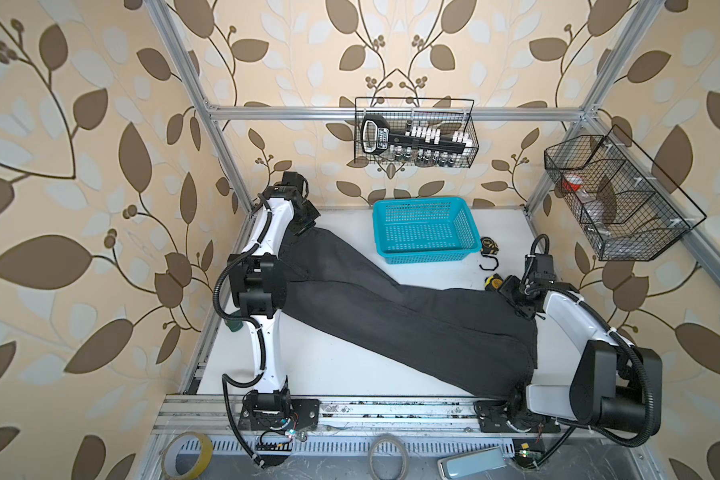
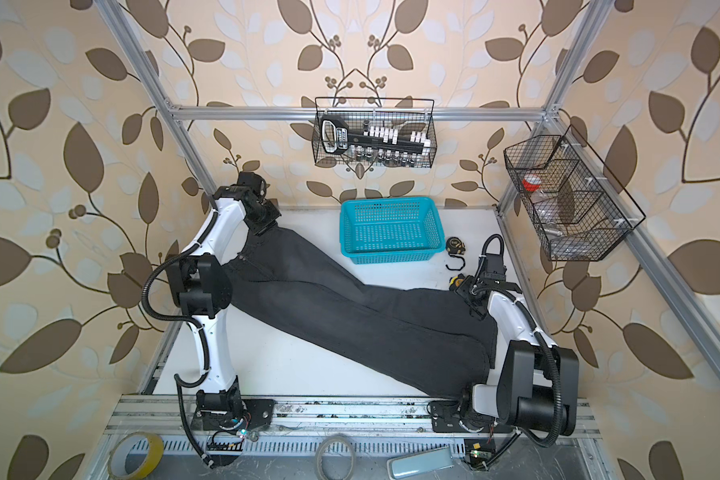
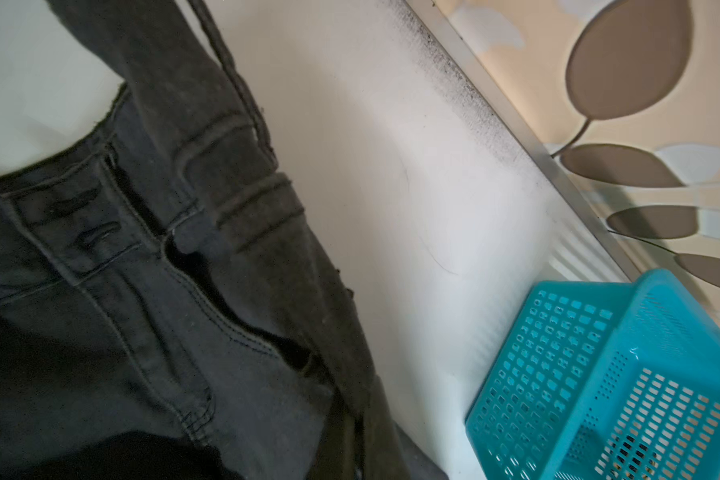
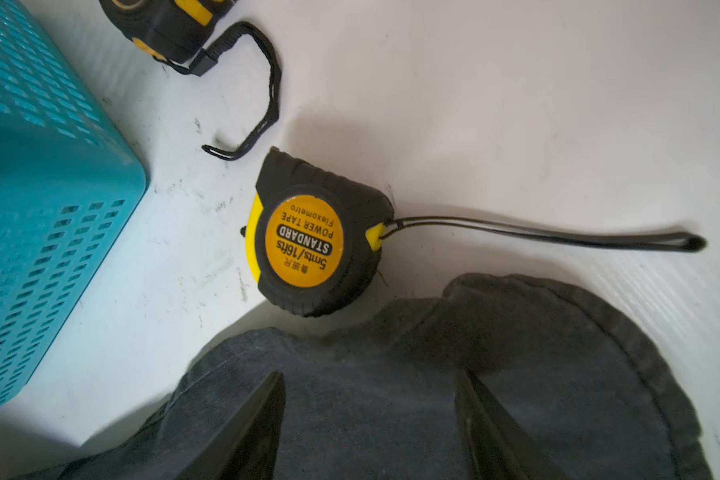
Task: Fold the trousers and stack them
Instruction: 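Pull the waist and hems apart with both grippers, straightening the trousers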
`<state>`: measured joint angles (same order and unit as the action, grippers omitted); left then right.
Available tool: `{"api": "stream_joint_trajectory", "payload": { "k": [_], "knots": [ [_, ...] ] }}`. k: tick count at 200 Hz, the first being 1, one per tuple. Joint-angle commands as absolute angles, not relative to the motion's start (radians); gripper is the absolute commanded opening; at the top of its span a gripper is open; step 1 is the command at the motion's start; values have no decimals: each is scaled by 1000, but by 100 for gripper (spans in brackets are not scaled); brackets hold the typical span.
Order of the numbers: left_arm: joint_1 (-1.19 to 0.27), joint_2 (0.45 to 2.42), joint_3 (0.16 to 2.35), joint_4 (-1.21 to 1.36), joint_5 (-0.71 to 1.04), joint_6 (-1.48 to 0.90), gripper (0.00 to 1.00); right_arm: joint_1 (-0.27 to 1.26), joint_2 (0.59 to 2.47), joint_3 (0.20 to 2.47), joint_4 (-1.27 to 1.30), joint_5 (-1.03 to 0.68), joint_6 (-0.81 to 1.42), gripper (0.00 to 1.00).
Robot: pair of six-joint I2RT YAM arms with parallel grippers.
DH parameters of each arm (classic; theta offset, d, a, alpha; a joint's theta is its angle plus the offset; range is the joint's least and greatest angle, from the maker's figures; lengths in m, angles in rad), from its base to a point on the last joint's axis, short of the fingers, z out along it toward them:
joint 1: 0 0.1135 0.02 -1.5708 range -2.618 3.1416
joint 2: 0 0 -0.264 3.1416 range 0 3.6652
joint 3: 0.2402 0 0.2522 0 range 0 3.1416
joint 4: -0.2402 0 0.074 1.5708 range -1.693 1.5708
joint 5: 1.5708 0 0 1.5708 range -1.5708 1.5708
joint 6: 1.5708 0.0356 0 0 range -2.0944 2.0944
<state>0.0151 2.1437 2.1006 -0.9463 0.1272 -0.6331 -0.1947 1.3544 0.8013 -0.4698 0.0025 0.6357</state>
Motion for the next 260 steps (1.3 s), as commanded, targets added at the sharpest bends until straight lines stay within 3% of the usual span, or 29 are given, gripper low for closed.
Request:
{"api": "stream_joint_trajectory", "payload": {
  "k": [1, 60, 111, 160, 202, 260],
  "knots": [
    [49, 2110, 2082, -904, 129, -649, 0, -195, 1400, 829, -476, 18, 665, 65],
    [86, 2157, 2100, -881, 41, -675, 0, -226, 1463, 783, -469, 83, 714, 62],
    [95, 2228, 2153, -893, 64, -676, 0, -250, 1466, 733, -504, 104, 706, 58],
    [95, 2254, 2155, -899, 92, -654, 0, -249, 1361, 774, -558, 48, 672, 58],
    [95, 2253, 2135, -910, 79, -629, 0, -147, 1382, 902, -566, -8, 717, 60],
    [98, 2227, 2077, -906, 75, -605, 0, -22, 1563, 954, -452, -27, 909, 61]
  ]
}}
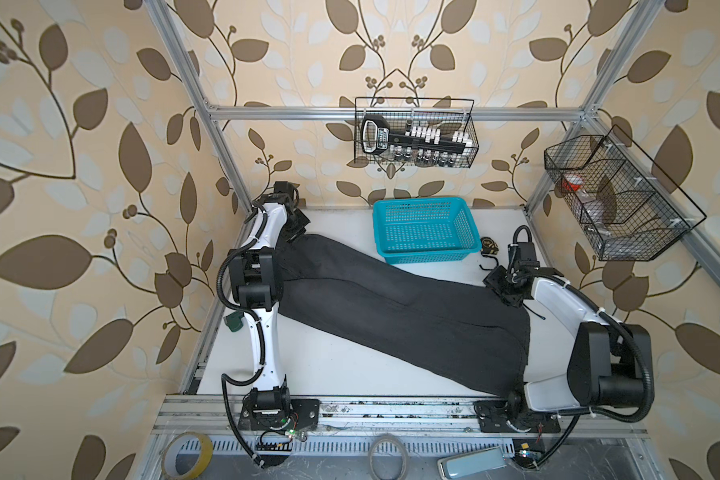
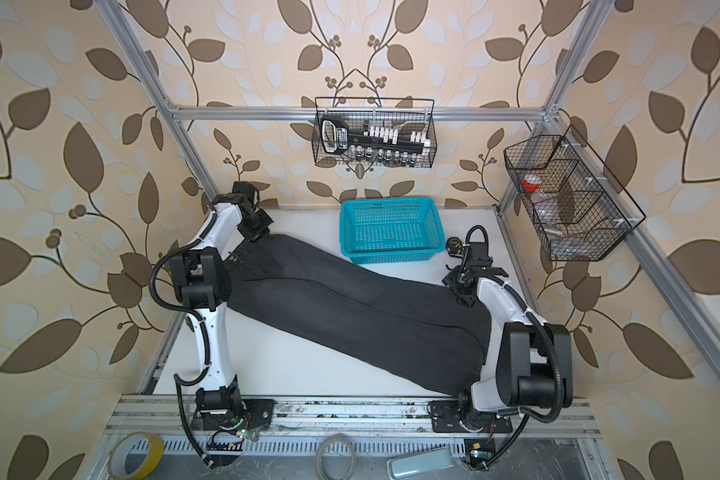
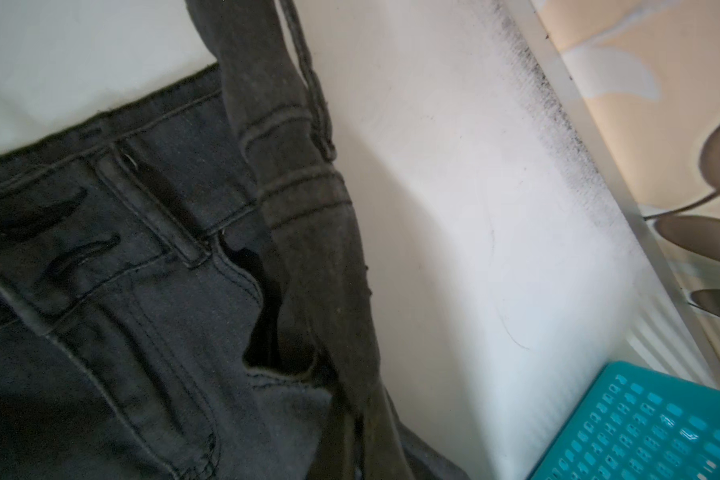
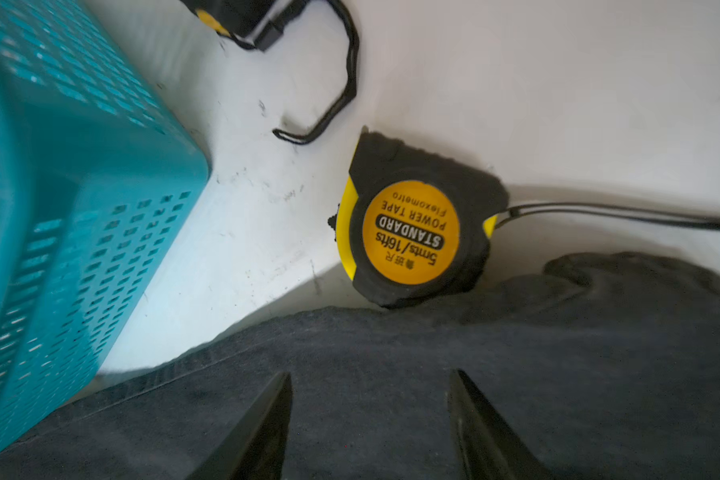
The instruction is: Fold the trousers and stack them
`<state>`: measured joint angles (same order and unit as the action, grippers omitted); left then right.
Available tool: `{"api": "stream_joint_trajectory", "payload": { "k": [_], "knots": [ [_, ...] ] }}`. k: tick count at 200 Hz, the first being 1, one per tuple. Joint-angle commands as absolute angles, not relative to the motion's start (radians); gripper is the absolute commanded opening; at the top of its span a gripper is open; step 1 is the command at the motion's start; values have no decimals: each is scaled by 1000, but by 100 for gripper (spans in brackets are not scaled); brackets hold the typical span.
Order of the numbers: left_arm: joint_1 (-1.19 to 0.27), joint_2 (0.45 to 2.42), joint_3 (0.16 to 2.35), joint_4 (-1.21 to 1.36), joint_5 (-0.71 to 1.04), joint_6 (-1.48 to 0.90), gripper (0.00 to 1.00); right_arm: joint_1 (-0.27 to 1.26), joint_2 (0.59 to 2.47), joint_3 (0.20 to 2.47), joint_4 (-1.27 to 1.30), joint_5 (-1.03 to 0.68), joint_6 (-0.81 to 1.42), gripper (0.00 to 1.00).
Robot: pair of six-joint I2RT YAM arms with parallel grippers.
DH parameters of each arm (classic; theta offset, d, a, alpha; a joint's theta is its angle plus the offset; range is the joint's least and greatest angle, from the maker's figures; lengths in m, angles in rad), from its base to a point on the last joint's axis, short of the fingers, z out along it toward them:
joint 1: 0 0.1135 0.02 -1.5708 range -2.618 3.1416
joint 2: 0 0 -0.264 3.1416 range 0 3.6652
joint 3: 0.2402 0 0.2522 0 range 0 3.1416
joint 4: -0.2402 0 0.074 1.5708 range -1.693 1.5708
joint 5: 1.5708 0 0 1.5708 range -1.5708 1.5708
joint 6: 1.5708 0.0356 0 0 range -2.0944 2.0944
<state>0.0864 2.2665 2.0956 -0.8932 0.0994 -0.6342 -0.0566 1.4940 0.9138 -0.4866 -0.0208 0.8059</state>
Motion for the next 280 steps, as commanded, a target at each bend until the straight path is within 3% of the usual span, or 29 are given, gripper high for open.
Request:
{"api": "stream_joint_trajectory", "payload": {
  "k": [1, 65, 137, 182, 213, 246, 259, 280],
  "knots": [
    [97, 2226, 2076, -906, 76, -605, 0, -21, 1566, 956, -452, -27, 911, 61],
    [101, 2221, 2065, -913, 80, -590, 0, -23, 1707, 1020, -444, 46, 1037, 60],
    [103, 2238, 2075, -921, 76, -578, 0, -18, 1816, 1079, -664, 142, 1147, 47],
    [104, 2245, 2072, -930, 77, -569, 0, -17, 1882, 1129, -732, 181, 1179, 49],
    [106, 2248, 2074, -933, 79, -564, 0, -12, 1899, 1136, -705, 157, 1175, 26],
    [106, 2260, 2095, -940, 90, -564, 0, -11, 1875, 1149, -693, 136, 1138, 13],
    [106, 2267, 2108, -947, 94, -564, 0, -11, 1838, 1155, -691, 132, 1125, 2],
    [106, 2274, 2133, -954, 101, -564, 0, -15, 1759, 1155, -684, 120, 1113, 0]
  ]
}}
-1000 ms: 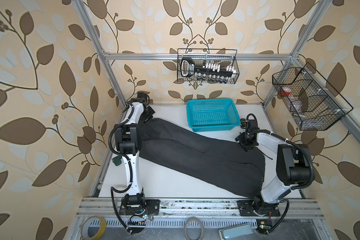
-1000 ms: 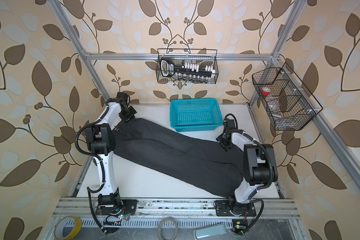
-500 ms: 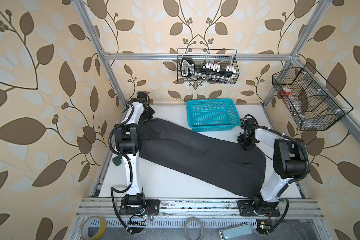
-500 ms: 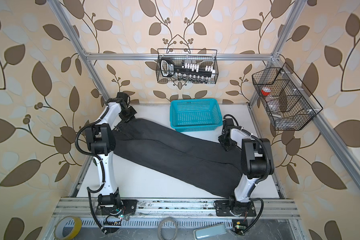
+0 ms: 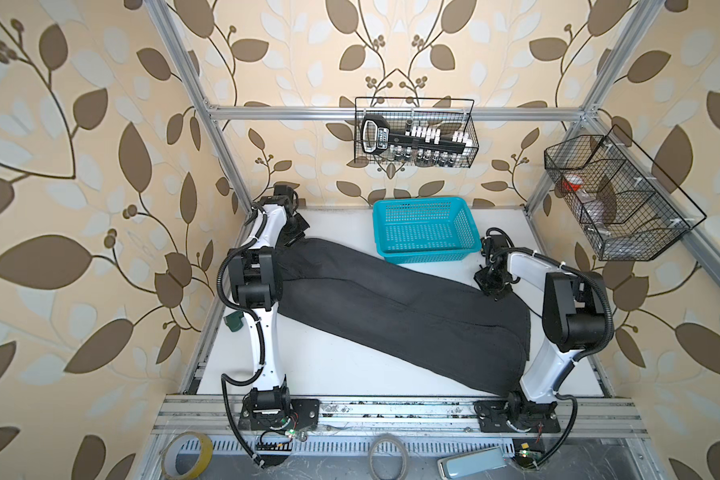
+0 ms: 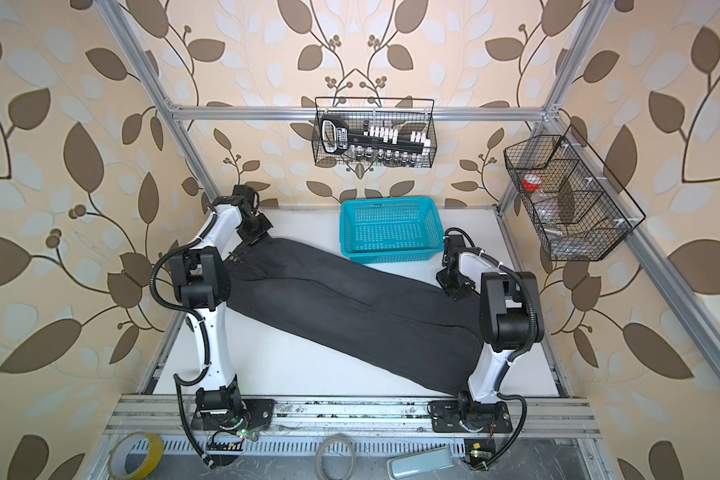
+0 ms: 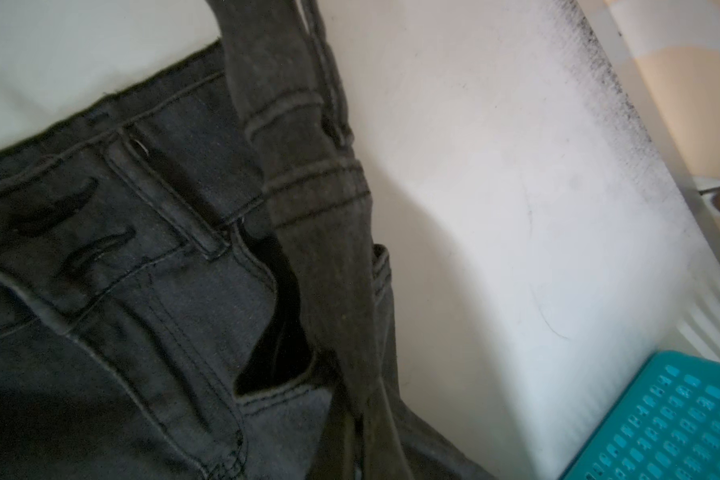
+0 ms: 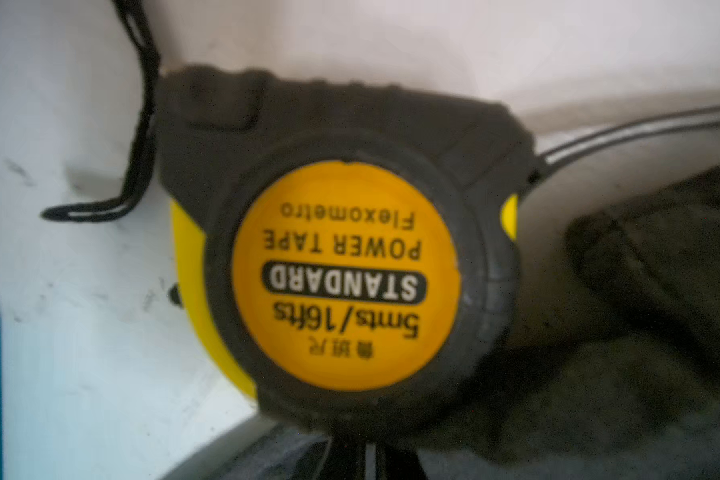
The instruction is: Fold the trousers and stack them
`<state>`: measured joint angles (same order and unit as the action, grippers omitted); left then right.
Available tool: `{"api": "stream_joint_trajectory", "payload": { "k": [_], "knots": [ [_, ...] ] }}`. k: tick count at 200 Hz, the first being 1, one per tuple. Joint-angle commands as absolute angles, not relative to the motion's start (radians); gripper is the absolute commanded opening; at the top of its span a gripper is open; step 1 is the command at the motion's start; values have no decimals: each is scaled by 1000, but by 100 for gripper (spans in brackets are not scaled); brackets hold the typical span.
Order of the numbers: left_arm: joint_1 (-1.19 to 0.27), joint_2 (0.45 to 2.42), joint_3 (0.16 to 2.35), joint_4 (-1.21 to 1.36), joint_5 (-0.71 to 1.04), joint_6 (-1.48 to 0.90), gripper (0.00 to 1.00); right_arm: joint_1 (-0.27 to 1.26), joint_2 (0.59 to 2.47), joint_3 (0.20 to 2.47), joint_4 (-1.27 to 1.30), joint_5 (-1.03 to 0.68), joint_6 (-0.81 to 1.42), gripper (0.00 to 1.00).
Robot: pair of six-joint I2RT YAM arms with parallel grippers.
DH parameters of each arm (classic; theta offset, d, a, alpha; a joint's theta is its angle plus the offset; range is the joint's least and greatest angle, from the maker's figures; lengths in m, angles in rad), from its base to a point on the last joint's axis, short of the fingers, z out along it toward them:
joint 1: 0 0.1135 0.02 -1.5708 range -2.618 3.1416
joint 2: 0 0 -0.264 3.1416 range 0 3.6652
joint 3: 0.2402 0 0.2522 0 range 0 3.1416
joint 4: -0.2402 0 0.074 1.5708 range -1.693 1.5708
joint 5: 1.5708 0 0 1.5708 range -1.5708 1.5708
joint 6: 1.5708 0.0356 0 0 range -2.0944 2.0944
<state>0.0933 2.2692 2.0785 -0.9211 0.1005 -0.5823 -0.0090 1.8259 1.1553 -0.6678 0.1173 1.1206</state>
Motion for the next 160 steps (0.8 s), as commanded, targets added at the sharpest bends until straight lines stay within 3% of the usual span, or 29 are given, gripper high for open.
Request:
{"api": "stream_joint_trajectory", "payload": {
  "k": [1, 108, 160],
  "knots": [
    [106, 2274, 2135, -955, 101, -564, 0, -15, 1755, 1156, -684, 119, 1113, 0],
    [119, 2268, 2220, -957, 152, -580, 0, -32, 1306, 1066, -708, 18, 1079, 0],
    [136, 2255, 2220, -935, 182, -591, 0, -98, 1200, 1073, -669, -69, 1019, 1]
  ]
}}
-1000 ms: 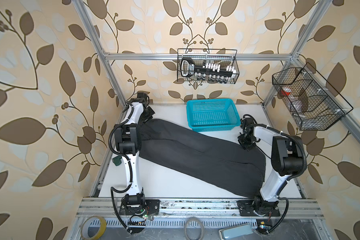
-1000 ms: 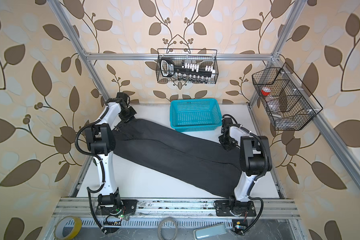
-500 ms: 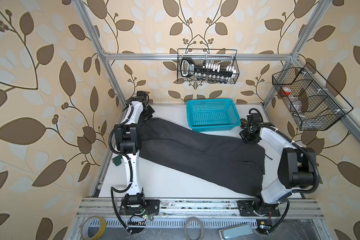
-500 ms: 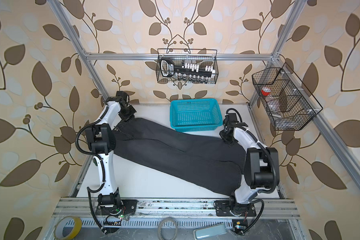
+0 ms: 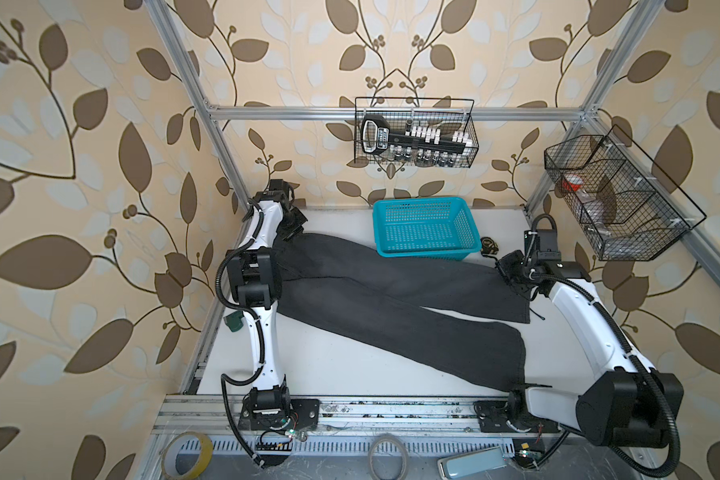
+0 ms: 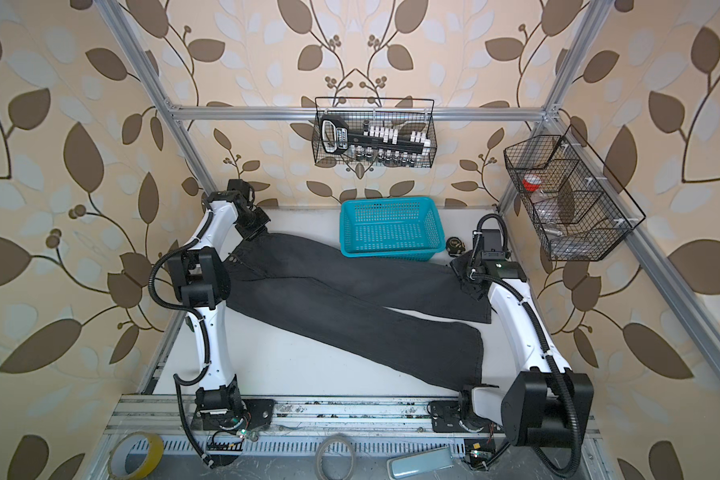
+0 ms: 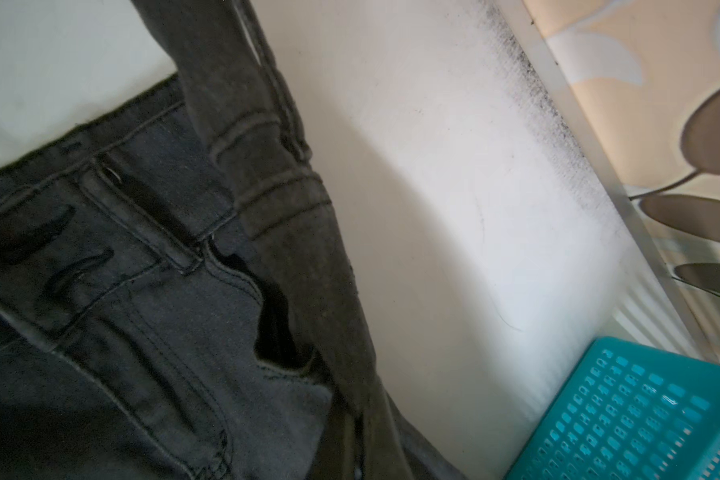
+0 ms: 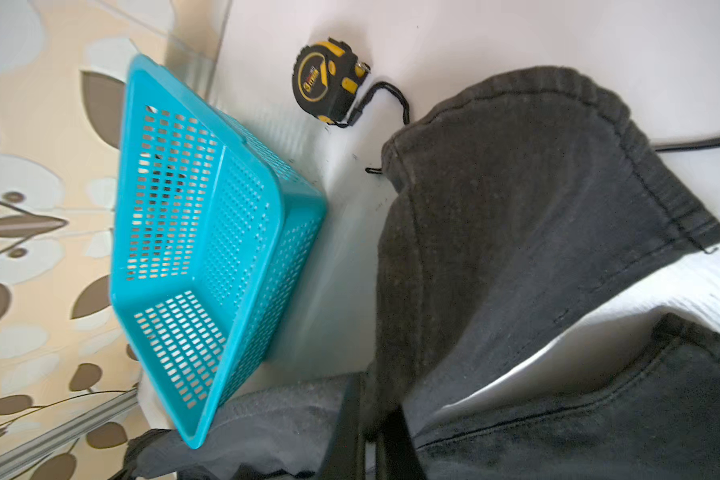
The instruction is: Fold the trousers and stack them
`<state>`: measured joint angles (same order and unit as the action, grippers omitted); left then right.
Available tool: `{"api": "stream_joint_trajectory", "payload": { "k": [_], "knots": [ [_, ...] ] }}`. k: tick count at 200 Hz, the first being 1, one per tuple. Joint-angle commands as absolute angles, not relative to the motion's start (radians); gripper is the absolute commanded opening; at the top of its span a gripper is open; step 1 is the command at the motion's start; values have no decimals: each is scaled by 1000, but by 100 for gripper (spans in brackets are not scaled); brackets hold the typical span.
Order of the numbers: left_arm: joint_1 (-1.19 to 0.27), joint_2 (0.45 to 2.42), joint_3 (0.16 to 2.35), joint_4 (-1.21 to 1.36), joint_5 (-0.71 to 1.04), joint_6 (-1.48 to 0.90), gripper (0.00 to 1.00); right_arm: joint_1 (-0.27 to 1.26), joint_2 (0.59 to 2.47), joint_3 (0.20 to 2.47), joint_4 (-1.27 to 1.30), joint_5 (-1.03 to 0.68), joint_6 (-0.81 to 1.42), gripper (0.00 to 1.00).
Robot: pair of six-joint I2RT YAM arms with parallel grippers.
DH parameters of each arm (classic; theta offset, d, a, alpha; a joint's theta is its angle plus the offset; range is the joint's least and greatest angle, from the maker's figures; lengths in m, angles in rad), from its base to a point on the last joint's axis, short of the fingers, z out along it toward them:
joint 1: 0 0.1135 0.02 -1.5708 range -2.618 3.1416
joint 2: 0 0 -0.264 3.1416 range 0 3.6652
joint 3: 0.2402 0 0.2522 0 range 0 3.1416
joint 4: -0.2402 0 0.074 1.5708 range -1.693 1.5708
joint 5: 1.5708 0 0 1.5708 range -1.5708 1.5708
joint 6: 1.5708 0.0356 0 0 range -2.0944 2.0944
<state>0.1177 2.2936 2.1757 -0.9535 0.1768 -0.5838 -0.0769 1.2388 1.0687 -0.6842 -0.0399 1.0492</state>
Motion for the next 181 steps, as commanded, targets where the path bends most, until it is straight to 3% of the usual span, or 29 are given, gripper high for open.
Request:
{"api": "stream_joint_trajectory", "payload": {
  "k": [1, 97, 181],
  "knots": [
    [136, 2255, 2220, -934, 182, -590, 0, -98, 1199, 1074, -672, -70, 1018, 1],
    [164, 2103, 2011, -865, 227, -593, 0, -77, 984, 950, -850, -124, 954, 2],
    [233, 1946, 1762, -756, 283, -602, 0, -95, 920, 857, -826, -166, 936, 2]
  ]
}}
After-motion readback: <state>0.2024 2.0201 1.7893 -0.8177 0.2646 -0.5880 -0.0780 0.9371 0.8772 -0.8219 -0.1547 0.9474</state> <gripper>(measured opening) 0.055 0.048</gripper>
